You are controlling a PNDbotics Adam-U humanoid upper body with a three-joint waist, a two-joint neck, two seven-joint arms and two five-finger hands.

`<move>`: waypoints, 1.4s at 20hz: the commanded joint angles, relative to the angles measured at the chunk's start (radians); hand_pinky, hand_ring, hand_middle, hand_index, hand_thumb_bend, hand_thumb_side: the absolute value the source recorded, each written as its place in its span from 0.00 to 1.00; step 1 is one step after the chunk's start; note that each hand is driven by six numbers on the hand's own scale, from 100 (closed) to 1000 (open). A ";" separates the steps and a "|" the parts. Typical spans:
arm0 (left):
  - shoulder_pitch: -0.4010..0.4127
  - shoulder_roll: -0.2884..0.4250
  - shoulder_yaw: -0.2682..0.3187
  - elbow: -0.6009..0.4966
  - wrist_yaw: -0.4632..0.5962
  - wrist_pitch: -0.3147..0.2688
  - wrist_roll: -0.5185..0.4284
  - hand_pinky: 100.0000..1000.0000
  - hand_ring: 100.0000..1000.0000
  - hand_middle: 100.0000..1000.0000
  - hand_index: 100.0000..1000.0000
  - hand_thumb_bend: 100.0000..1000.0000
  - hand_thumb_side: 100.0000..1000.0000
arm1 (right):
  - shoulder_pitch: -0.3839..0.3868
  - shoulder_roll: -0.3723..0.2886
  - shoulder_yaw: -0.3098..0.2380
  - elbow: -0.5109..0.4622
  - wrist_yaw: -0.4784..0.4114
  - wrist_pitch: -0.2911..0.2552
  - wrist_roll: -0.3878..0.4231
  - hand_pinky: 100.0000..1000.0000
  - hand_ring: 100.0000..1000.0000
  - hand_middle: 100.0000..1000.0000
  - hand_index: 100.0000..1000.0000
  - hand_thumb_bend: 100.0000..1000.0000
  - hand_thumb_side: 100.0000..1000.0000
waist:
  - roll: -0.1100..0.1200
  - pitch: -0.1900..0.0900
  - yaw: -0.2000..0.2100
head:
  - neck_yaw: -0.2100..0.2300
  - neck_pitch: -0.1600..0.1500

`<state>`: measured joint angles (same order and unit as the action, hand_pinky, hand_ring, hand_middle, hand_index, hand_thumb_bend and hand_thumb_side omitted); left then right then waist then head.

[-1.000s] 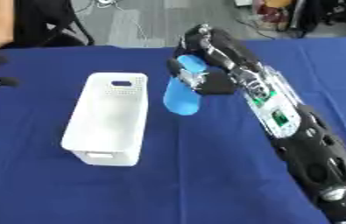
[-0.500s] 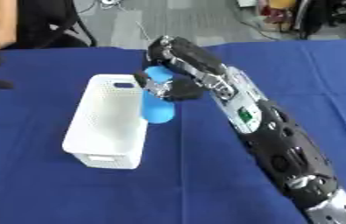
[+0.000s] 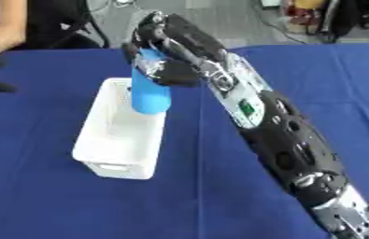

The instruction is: Pick up objects on the table and place them in the box.

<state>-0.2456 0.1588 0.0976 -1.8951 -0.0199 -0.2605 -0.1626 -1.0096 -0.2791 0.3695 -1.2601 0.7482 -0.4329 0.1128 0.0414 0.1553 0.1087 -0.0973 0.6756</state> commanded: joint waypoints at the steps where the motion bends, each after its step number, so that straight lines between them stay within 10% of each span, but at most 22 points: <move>1: -0.018 0.000 -0.008 -0.010 0.010 -0.001 -0.009 0.61 0.83 0.97 0.88 1.00 0.93 | -0.034 0.006 0.001 0.051 0.130 -0.013 -0.025 0.00 0.04 0.21 0.34 0.00 1.00 | -0.001 -0.012 0.008 | -0.012 -0.017; 14: -0.028 -0.007 -0.021 -0.005 0.018 0.000 -0.028 0.61 0.83 0.97 0.88 1.00 0.93 | -0.038 0.044 -0.031 0.239 0.369 -0.077 -0.144 0.00 0.06 0.22 0.35 0.00 1.00 | -0.006 -0.014 0.028 | -0.011 -0.010; 28: -0.030 -0.008 -0.027 -0.004 0.022 0.000 -0.036 0.61 0.83 0.97 0.88 1.00 0.93 | -0.044 0.046 0.007 0.133 0.273 -0.093 -0.157 0.00 0.08 0.25 0.39 0.00 1.00 | -0.008 -0.015 0.031 | -0.010 -0.008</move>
<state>-0.2615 0.1499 0.0708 -1.8871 -0.0028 -0.2609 -0.1940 -1.0201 -0.2271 0.3760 -1.0950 1.0390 -0.5276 -0.0438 0.0321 0.1561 0.1375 -0.0976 0.6682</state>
